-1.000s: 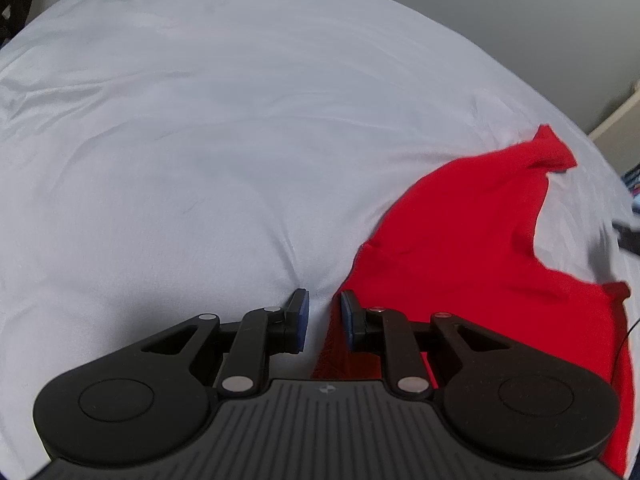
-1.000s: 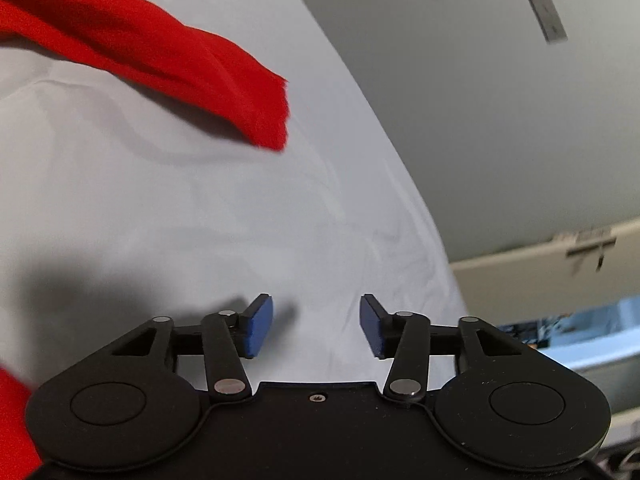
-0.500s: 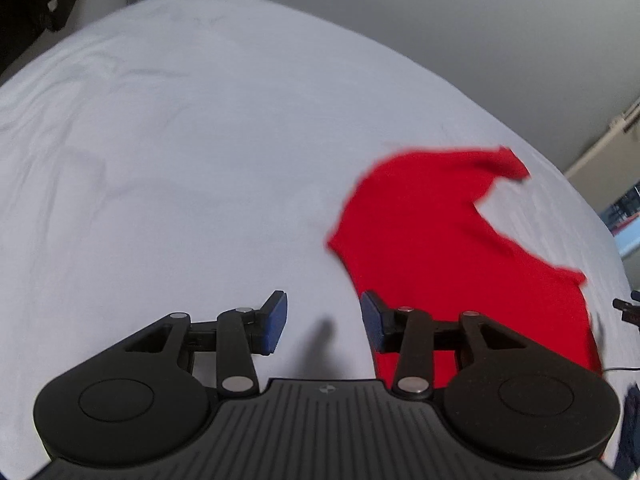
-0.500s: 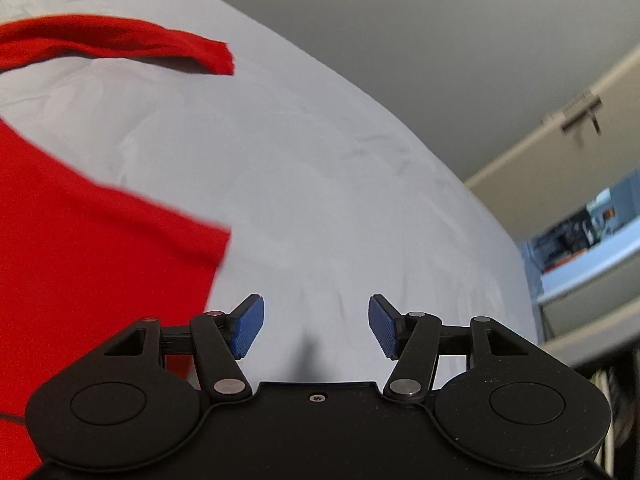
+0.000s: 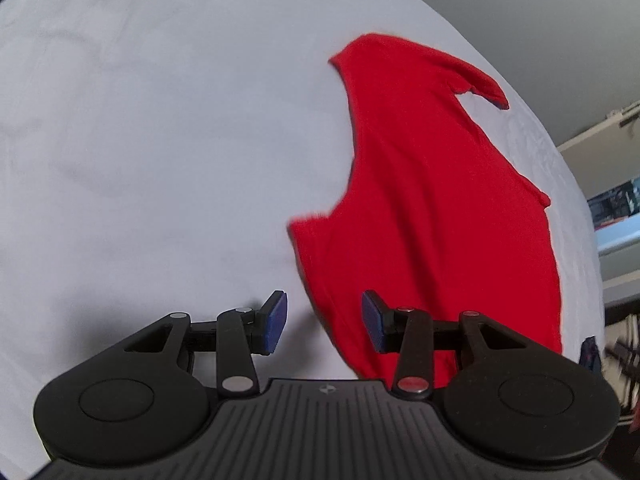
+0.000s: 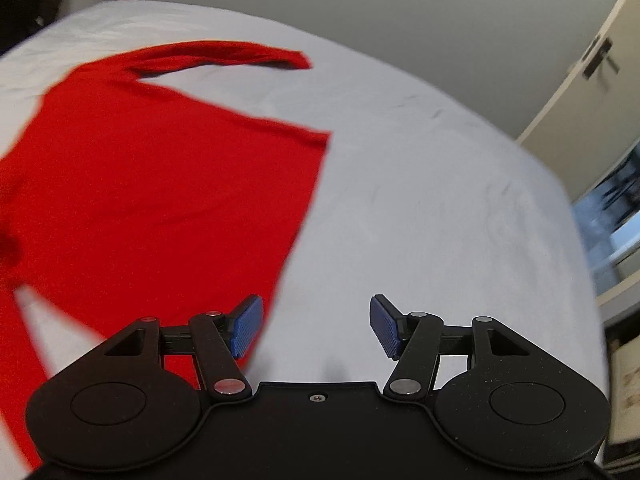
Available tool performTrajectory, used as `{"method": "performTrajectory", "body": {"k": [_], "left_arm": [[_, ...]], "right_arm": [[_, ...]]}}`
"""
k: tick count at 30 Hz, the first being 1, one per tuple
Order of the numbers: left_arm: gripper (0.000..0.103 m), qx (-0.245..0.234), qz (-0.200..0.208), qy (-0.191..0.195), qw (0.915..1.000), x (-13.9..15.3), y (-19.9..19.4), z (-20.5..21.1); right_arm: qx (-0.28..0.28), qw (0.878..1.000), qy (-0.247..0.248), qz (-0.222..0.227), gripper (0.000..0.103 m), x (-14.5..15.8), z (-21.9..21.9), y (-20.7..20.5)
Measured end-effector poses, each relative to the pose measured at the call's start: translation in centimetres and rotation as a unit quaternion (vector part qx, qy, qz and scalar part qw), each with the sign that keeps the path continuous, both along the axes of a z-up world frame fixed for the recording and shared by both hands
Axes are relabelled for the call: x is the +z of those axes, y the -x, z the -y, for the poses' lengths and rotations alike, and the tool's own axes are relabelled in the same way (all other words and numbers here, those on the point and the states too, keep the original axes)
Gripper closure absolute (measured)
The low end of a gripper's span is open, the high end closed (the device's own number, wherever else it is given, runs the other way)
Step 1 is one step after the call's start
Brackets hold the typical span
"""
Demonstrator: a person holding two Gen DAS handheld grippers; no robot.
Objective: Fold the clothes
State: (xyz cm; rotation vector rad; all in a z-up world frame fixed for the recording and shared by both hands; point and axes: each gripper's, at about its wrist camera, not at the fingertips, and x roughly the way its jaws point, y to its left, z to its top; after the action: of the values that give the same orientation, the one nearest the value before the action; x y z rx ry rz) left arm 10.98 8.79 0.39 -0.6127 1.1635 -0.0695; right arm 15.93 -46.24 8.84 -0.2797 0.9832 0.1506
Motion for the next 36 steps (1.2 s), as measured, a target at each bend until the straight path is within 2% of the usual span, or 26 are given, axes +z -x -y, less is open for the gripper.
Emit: {"method": "performTrajectory", "body": {"k": [5,8,10,12,14,16,19,22,24,27,28,30,36], "left_arm": [[0.063,0.053,-0.018,0.062,0.9965,-2.5,0.9,0.3],[0.063,0.078,-0.019,0.099,0.9918,-3.8,0.8,0.6],[0.063,0.088,-0.019,0.106,0.9903,-4.3,0.7,1.0],[0.063,0.108,-0.019,0.123,0.9864,-5.0,0.5,1.1],[0.064,0.12,-0.02,0.138,0.983,-5.5,0.3,1.1],[0.065,0.128,-0.02,0.146,0.9807,-5.9,0.1,1.4],[0.075,0.124,-0.02,0.142,0.9819,-6.0,-0.2,1.8],[0.086,0.119,-0.026,0.123,0.9849,-6.1,-0.4,2.0],[0.092,0.118,-0.029,0.119,0.9855,-6.0,-0.2,1.9],[0.094,0.118,-0.033,0.114,0.986,-5.8,0.1,1.7],[0.094,0.116,-0.032,0.108,0.9868,-5.6,0.2,1.6],[0.095,0.113,-0.031,0.101,0.988,-5.2,0.5,1.5],[0.095,0.105,-0.03,0.07,0.9916,-4.0,1.4,0.8]], "right_arm": [[0.011,0.997,-0.057,-0.041,0.046,-2.0,-2.4,6.9],[0.081,0.992,-0.074,-0.059,0.047,-3.9,-6.0,10.7],[0.134,0.986,-0.069,-0.065,0.048,-4.8,-8.1,12.7],[0.195,0.976,-0.059,-0.081,0.05,-6.2,-10.7,14.7],[0.212,0.972,-0.054,-0.088,0.06,-7.1,-12.1,15.2],[0.225,0.969,-0.048,-0.092,0.061,-7.9,-12.9,15.3],[0.241,0.963,-0.059,-0.102,0.062,-9.0,-14.8,15.2],[0.273,0.955,-0.033,-0.114,0.063,-10.4,-19.1,14.7],[0.291,0.949,-0.003,-0.122,0.069,-11.1,-21.0,15.5],[0.298,0.945,0.022,-0.131,0.084,-11.9,-22.3,16.2],[0.298,0.945,0.028,-0.134,0.096,-12.1,-22.6,16.3],[0.3,0.944,0.017,-0.136,0.099,-11.9,-22.7,16.6],[0.347,0.924,-0.032,-0.159,0.103,-10.8,-22.4,19.5]]}}
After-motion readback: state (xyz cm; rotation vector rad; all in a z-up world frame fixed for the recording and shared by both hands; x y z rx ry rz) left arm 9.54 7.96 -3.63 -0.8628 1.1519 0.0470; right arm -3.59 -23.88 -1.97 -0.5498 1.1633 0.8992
